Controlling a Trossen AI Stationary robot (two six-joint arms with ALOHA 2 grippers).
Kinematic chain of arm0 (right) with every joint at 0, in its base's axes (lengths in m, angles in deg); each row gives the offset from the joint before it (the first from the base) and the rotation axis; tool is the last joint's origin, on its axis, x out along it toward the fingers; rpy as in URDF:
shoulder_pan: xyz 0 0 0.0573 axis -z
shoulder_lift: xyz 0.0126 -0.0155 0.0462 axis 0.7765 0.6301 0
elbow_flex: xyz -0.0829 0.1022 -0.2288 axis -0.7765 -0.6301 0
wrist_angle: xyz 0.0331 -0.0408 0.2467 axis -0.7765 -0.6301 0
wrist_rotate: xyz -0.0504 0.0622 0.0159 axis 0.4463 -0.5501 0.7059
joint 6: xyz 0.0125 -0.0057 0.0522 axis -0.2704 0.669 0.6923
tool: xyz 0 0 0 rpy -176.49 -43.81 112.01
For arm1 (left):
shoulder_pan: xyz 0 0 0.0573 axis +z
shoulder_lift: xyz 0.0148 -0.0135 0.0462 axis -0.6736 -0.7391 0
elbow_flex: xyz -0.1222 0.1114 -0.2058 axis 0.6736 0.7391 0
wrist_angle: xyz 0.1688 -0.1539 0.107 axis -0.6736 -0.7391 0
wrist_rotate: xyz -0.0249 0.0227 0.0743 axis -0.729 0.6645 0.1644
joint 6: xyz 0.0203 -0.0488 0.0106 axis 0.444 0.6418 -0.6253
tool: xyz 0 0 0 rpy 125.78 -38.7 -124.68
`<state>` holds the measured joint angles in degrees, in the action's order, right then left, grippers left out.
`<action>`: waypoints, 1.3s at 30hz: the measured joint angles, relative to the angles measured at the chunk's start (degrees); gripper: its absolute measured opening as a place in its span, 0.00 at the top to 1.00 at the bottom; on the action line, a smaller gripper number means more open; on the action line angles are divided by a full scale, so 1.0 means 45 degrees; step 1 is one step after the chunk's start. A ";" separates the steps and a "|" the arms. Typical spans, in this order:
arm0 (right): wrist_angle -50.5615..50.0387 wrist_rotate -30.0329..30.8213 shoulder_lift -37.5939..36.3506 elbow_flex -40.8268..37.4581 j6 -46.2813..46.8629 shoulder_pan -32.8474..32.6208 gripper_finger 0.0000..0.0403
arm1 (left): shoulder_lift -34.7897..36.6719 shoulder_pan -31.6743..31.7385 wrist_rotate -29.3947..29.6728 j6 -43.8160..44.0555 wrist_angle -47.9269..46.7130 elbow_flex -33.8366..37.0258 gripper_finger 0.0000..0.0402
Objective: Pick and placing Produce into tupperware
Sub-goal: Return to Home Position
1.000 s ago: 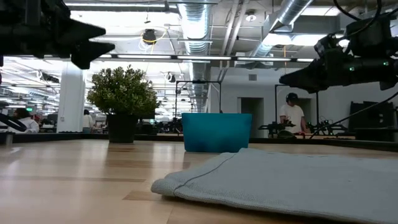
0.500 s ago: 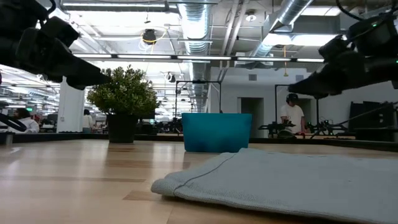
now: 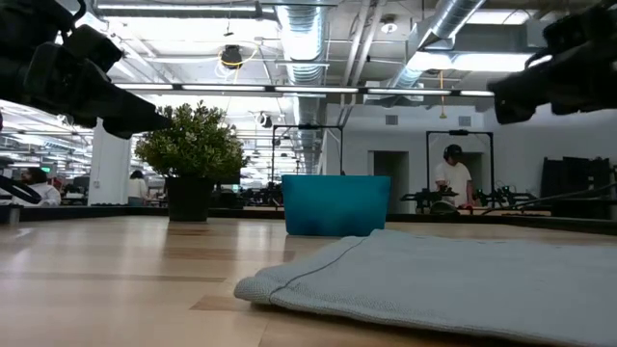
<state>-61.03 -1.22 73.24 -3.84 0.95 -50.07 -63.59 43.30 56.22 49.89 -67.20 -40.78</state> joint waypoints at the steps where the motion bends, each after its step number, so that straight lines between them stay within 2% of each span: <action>1: -0.0025 0.0000 -0.0237 0.0000 0.0000 -0.0212 0.61 | 0.0000 0.0000 0.0003 0.0000 -0.0005 -0.0002 0.29; 5: -0.1476 0.0042 -0.1702 0.0000 0.0028 -0.0753 0.61 | 0.0000 0.0000 0.0010 0.0000 -0.0019 -0.0010 0.29; 9: -0.1716 0.0856 -0.2877 0.0005 0.1701 -0.0693 0.61 | 0.0003 0.0000 0.0015 0.0000 -0.0024 -0.0015 0.29; 12: -0.1651 0.0971 -0.2905 0.0005 0.2742 -0.0617 0.61 | 0.0000 0.0000 0.0015 0.0000 -0.0029 -0.0015 0.29; 16: -0.1800 0.1657 -0.2908 0.0005 0.2795 -0.0860 0.61 | 0.0000 0.0000 0.0017 0.0000 -0.0029 -0.0019 0.29; 23: -0.1949 0.3374 -0.2905 0.0005 0.1915 -0.1111 0.61 | 0.0000 -0.0002 0.0015 0.0000 -0.0039 -0.0024 0.29; 28: -0.1953 0.3385 -0.2905 0.0005 -0.0256 -0.1101 0.61 | 0.0000 0.0000 0.0015 0.0000 -0.0044 -0.0025 0.29; 39: -0.1962 0.3325 -0.2905 0.0010 0.0000 -0.1105 0.61 | 0.0000 0.0000 0.0015 0.0000 -0.0044 -0.0034 0.29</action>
<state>-69.86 13.74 60.17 -3.79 0.95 -55.04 -63.59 43.30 56.29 49.89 -67.40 -40.93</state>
